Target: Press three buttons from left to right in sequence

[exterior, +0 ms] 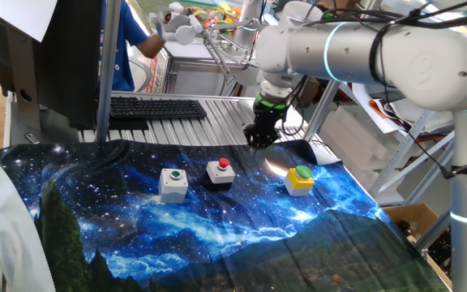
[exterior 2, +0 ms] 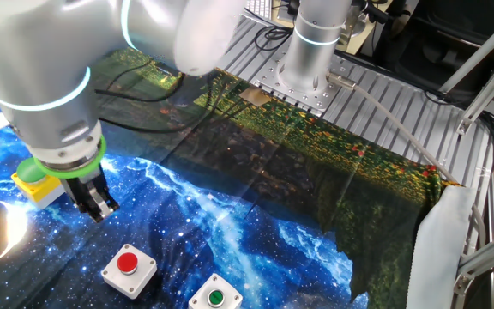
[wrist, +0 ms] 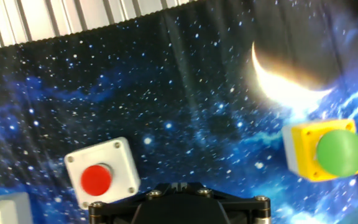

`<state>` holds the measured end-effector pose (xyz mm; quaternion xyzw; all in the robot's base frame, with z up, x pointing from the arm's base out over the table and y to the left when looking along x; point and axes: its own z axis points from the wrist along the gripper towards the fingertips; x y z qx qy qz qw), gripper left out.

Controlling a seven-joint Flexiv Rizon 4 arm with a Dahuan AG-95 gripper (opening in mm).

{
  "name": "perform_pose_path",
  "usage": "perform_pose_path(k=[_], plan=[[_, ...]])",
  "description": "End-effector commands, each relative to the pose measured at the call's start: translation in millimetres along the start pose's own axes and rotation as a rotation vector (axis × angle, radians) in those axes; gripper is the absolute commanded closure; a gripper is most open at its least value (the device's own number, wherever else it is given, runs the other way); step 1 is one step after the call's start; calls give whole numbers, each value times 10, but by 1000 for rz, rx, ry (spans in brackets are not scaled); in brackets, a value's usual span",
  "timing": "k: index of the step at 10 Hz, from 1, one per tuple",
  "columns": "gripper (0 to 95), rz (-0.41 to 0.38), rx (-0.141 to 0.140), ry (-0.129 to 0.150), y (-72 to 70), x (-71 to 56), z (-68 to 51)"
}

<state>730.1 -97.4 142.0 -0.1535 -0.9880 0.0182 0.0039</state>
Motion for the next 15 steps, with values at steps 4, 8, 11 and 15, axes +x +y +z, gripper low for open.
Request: perform_pose_path(k=[4,8,11,15], plan=[[950,50,-5,9,178,-8,28],[950,52,-15,13,191,-2,66],[950,37,-9,17,187,-4,53],[950,-102,59,2,125,-211,42]])
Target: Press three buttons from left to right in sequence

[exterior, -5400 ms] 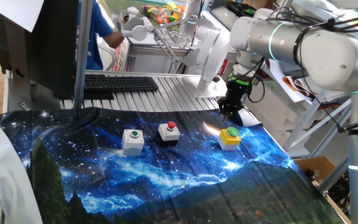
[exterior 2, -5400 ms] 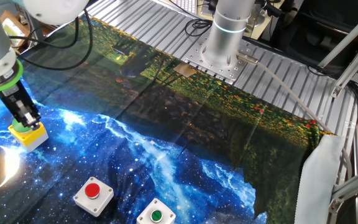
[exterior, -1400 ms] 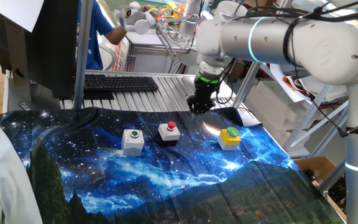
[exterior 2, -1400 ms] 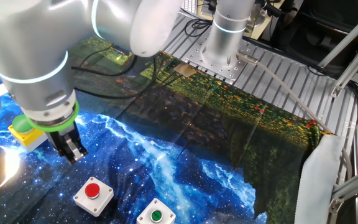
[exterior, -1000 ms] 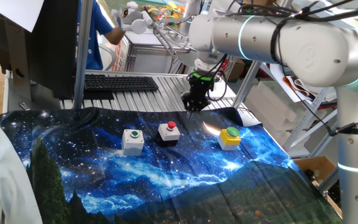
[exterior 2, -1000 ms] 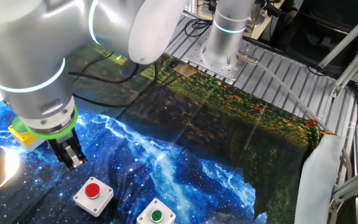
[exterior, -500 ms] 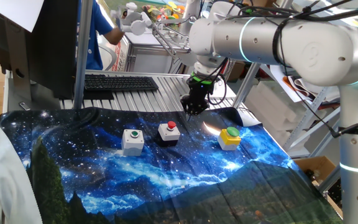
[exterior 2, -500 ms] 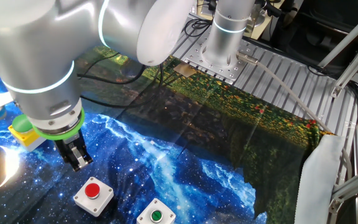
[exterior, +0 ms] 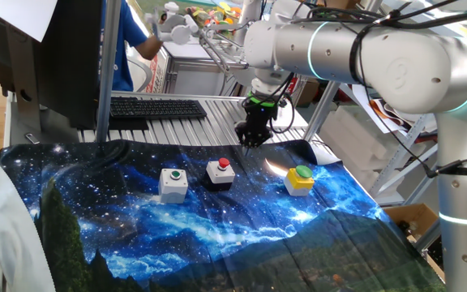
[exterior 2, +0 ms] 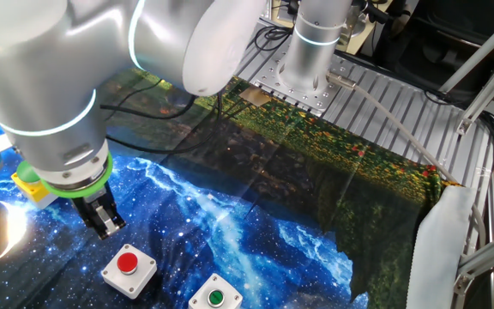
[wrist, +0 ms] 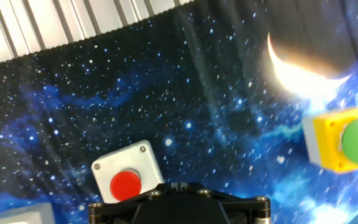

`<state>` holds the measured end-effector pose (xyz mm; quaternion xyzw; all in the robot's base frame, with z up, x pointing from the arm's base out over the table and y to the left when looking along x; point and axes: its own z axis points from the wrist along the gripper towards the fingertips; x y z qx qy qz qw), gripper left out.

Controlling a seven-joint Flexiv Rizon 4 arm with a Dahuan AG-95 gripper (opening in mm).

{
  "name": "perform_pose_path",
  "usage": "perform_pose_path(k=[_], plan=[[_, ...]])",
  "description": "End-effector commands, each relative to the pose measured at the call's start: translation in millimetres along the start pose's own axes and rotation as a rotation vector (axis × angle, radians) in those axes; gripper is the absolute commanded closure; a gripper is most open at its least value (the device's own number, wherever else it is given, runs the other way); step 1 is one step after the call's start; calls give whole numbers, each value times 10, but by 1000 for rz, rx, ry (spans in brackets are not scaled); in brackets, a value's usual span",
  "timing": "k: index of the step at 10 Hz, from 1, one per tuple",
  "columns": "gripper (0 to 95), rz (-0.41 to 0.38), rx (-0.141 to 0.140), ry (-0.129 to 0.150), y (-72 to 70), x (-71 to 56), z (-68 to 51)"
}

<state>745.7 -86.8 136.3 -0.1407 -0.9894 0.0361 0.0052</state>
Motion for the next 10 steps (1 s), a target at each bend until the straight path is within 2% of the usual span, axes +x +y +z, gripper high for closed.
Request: perform_pose_path(k=[1,5,8,10], plan=[[950,-122,28,15,-27,-93,-8],[950,-343,3,12,-27,-93,-8],[950,-405,-9,-1,-27,-93,-8],[950,-424,-10,1,-27,-93,-8]])
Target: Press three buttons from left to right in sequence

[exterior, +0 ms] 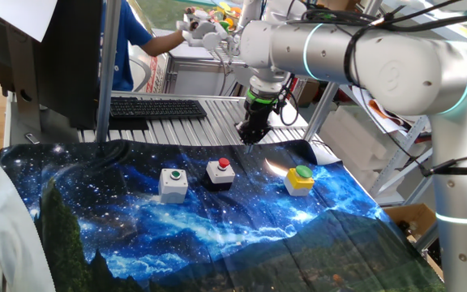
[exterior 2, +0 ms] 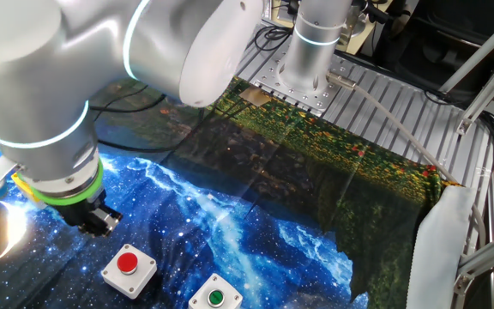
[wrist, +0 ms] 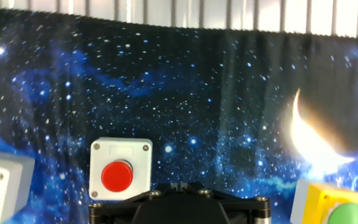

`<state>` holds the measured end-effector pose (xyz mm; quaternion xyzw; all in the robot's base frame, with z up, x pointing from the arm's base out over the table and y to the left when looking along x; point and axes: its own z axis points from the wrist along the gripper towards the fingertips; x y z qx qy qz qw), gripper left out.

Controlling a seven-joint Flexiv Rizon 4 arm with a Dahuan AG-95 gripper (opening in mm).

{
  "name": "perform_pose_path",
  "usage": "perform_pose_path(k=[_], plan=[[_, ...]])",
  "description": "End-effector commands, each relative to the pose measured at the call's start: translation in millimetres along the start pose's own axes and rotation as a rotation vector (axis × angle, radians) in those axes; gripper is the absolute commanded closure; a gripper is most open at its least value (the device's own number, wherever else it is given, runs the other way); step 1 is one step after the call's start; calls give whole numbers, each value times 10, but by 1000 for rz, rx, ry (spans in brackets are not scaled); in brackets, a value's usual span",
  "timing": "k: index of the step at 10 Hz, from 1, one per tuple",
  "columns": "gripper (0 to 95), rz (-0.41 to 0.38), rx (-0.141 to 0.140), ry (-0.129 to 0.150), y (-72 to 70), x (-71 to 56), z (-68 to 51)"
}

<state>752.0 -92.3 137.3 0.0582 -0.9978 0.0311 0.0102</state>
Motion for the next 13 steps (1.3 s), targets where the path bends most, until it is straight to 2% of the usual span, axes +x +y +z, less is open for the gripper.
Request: perform_pose_path(k=[1,3,5,8,9,12,13], plan=[[950,-13,-6,5,0,-20,-1],[950,15,-25,2,29,-34,-24],[950,34,-45,-2,144,-90,-68],[950,9,-42,0,506,-199,-189],[950,4,-34,-2,565,-211,-195],[950,-8,-17,-2,606,-238,-101],[950,-4,-19,-2,621,-239,-36]])
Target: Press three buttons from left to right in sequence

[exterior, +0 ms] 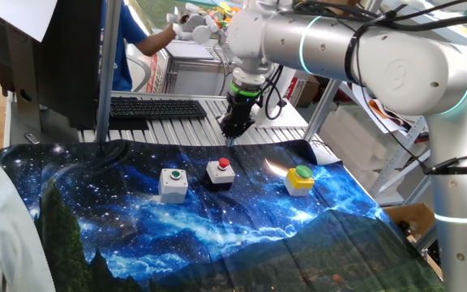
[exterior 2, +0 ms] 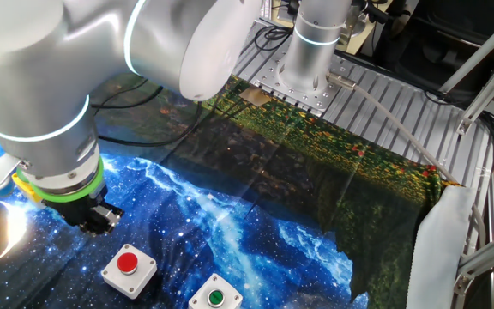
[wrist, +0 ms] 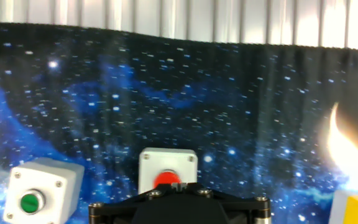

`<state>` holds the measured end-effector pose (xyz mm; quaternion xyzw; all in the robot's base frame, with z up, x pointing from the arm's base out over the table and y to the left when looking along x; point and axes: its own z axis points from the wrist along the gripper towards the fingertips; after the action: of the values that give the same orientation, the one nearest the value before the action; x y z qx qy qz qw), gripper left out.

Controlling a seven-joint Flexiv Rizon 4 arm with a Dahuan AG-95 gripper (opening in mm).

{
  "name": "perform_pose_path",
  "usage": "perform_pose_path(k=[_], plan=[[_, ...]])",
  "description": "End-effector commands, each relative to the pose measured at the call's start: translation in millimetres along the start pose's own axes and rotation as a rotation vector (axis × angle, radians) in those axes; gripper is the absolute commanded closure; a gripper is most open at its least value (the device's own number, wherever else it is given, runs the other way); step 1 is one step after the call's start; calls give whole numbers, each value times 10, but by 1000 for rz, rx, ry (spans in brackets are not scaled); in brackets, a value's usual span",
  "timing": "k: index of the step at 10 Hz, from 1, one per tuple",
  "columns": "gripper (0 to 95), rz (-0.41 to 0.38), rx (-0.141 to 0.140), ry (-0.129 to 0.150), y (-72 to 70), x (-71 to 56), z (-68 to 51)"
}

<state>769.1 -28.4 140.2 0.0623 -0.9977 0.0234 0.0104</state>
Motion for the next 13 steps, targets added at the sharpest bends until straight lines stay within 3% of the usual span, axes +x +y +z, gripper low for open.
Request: perform_pose_path(k=[1,4,8,11,12,13], plan=[[950,9,-3,1,22,14,96],[950,43,-8,-9,77,90,293],[950,63,-9,-10,106,122,389],[950,77,-25,-25,110,122,570],[950,75,4,-13,107,120,539],[950,81,9,5,102,102,372]])
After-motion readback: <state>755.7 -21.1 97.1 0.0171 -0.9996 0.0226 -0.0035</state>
